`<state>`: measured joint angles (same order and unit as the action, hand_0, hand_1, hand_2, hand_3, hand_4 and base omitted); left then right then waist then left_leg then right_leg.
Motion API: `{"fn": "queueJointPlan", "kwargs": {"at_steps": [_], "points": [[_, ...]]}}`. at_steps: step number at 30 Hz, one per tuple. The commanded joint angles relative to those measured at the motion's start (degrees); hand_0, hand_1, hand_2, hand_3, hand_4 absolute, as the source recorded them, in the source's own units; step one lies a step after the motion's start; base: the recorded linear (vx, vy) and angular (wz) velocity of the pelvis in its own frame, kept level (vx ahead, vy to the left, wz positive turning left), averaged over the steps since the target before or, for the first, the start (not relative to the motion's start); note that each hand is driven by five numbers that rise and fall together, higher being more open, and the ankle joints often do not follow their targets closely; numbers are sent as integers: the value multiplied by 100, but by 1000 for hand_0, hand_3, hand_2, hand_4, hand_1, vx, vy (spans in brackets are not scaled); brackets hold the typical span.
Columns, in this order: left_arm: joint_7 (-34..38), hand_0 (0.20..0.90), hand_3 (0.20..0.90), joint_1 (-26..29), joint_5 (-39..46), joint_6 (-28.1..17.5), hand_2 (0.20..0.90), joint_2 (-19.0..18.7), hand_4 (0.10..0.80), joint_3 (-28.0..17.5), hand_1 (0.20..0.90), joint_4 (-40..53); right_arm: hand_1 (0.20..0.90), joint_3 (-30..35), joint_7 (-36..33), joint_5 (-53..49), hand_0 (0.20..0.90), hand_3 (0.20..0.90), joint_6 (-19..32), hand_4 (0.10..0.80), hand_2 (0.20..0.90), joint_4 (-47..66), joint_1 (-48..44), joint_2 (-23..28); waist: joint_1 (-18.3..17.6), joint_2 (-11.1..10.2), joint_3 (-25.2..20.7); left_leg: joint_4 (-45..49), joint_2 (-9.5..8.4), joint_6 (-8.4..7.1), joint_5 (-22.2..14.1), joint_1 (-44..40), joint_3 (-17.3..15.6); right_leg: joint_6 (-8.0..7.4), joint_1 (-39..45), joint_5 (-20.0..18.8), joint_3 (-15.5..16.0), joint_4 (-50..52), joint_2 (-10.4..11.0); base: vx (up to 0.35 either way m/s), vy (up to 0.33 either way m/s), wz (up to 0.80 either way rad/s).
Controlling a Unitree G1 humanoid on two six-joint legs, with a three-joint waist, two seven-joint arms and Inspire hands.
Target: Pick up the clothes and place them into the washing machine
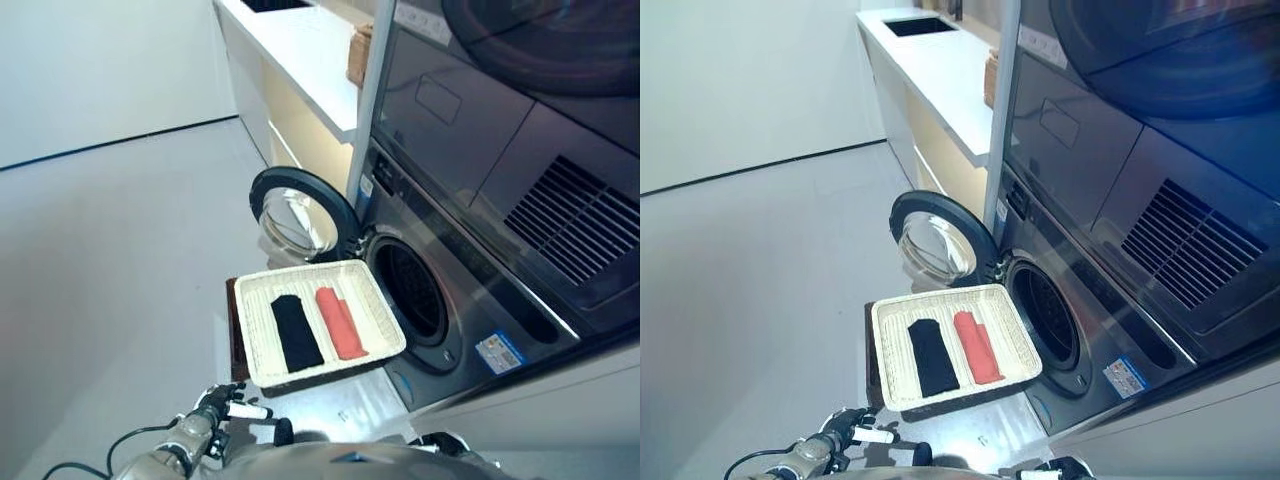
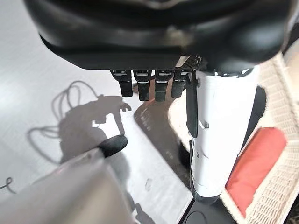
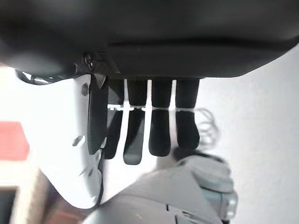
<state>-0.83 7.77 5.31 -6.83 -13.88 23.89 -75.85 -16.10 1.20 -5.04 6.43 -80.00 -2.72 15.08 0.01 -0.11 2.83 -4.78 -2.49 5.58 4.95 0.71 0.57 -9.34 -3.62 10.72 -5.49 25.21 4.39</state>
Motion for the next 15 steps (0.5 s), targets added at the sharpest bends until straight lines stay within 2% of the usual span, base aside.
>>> {"fn": "queueJointPlan", "kwargs": {"at_steps": [1,3,6,8,9,13,14,15], "points": [[84,900,900,184,-27,-161,900,-104,800,-107,900,-139,900,-83,-55,115,900,900,134,800,900,213,-211,142,28,217,49,134,128,-464,-91,148,69,175,-538,-1494,666,57,-199,141,147,-21],[84,900,900,113,-28,-166,900,-114,800,-143,900,-248,900,20,-67,61,900,900,112,800,900,192,-133,155,13,230,4,25,123,-521,-210,-26,-15,255,-553,-1272,1222,-760,77,212,35,-32],[79,900,900,82,-49,-193,900,-79,800,-178,900,-338,900,176,-58,11,900,900,66,800,900,61,-66,171,-34,116,-54,-22,4,-575,-416,-193,-71,220,-757,-1735,1594,-2056,272,231,-50,-35],[73,900,900,81,-48,-204,900,-47,800,-207,900,-341,900,202,-47,0,900,900,50,800,900,47,-17,166,-88,39,-88,-22,-45,-624,-552,-271,-109,153,-626,-1968,1571,-2573,291,233,-66,-8],[82,900,900,91,4,-224,900,2,800,-222,900,-295,900,217,-39,-25,900,900,47,800,900,3,33,137,-101,-5,-146,-22,-46,-651,-619,-338,-66,171,-492,-1955,1344,-2727,263,263,-95,13],[66,900,900,45,42,-228,900,161,800,-174,900,-290,900,286,-38,-99,900,900,73,800,900,59,121,146,-102,-6,-299,-22,26,-697,-691,-415,-115,218,-246,-1908,1334,-2838,169,174,-84,14],[43,900,900,42,40,-231,900,199,800,-145,900,-270,900,311,-13,-158,900,900,87,800,900,87,130,156,-121,-9,-328,-1,62,-718,-717,-457,-141,248,-195,-1858,1322,-2840,126,108,-120,-4],[40,900,900,91,49,-225,900,195,800,-111,900,-227,900,339,23,-306,900,900,112,800,900,158,118,176,-185,-76,-267,999,86,-813,-798,-222,-246,408,-98,-1715,1188,-2751,26,106,-120,-5]]}}
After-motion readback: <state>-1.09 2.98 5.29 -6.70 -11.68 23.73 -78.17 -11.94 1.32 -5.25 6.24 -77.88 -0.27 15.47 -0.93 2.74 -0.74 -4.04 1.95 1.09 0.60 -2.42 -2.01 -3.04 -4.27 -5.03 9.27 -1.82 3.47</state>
